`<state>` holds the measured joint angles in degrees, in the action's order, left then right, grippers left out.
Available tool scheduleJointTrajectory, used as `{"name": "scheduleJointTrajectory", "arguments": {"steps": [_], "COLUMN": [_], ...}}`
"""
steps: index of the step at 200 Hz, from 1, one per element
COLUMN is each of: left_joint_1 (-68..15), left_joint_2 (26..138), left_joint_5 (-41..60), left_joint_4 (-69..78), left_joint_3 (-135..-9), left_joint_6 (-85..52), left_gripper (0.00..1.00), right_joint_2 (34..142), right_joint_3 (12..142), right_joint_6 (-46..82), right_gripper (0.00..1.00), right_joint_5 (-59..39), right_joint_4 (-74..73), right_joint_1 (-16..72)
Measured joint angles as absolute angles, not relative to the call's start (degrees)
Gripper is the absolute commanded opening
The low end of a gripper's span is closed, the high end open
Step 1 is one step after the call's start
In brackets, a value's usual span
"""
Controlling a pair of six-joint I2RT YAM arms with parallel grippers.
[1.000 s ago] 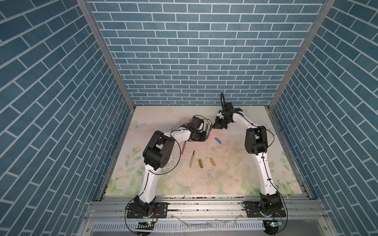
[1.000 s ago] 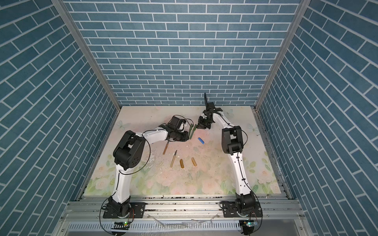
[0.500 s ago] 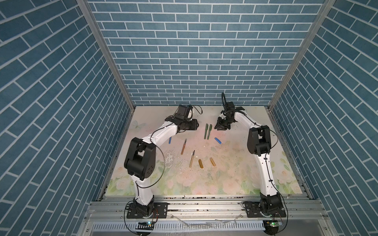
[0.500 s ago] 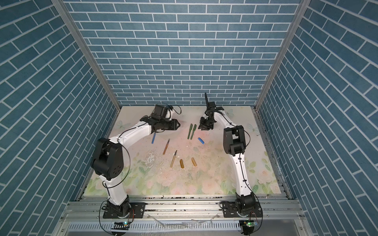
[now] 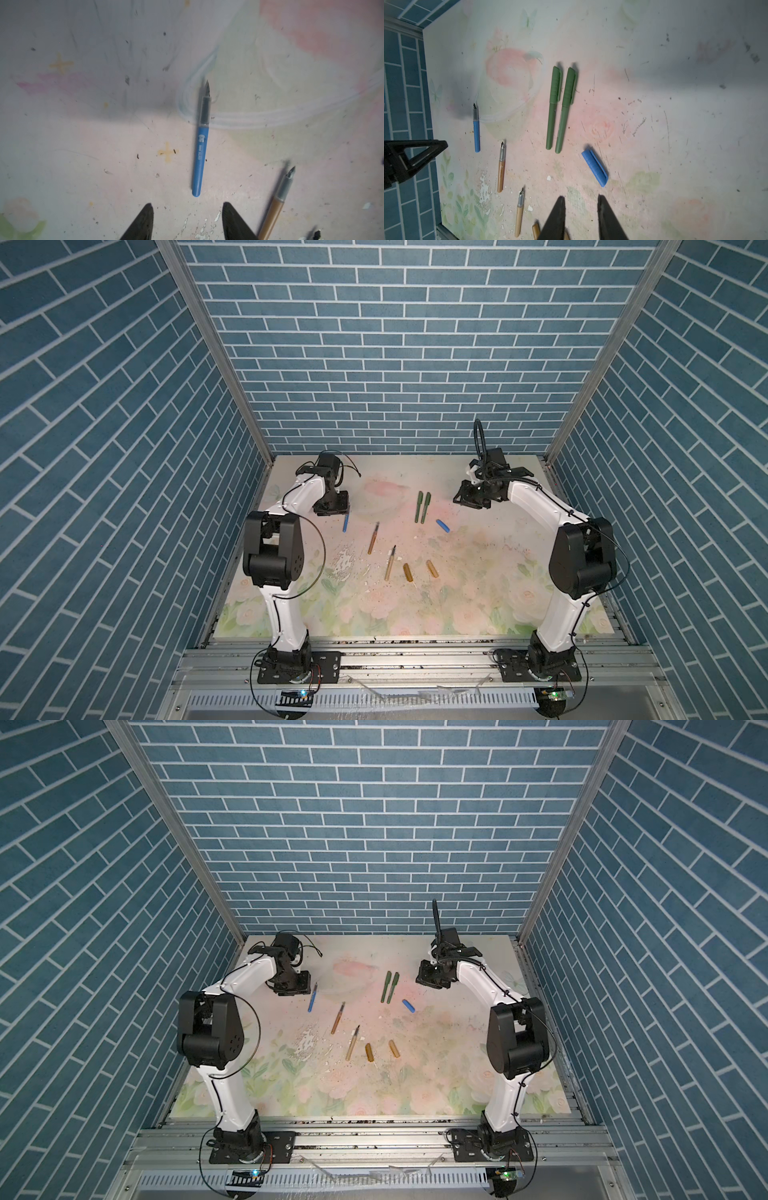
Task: Insert the pens into the pen caps
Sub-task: 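Grasp the blue pen with the left gripper while the right moves toward the cap, then lift the blue pen upright with the left gripper toward the right gripper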
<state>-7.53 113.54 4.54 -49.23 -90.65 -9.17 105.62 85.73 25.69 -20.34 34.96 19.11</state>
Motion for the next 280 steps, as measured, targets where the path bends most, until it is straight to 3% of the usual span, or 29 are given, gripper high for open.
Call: {"name": "scheduleJointTrajectory", "arguments": {"steps": [57,111,202,280], "left_joint_1": [-7.9,-8.62,-9.58,-11.99], "left_joint_2": [117.64,123.55,125.14,121.36], "left_joint_5": [5.17,5.15,1.76,0.38], "left_joint_4": [-52.14,-52.38,-51.81,-48.53], "left_joint_3": [-92.71,-94.67,-96.07,-91.59], "left_joint_6": [-6.98,-6.59,-6.55,-6.55], "left_gripper": [0.45,0.43,0.13,0.0], "right_joint_2": [103.22,102.72,101.93,100.47], "right_joint_3": [79.64,78.37,78.39,79.13], "right_joint_6": [25.69,25.71,26.74,27.2], "right_gripper": [0.28,0.27,0.25,0.34], "right_joint_5": [-20.45,-20.45,-20.34,-20.88], "right_joint_4": [32.36,31.83,31.86,31.88], "right_joint_1": [20.49,21.87,23.35,23.64]}}
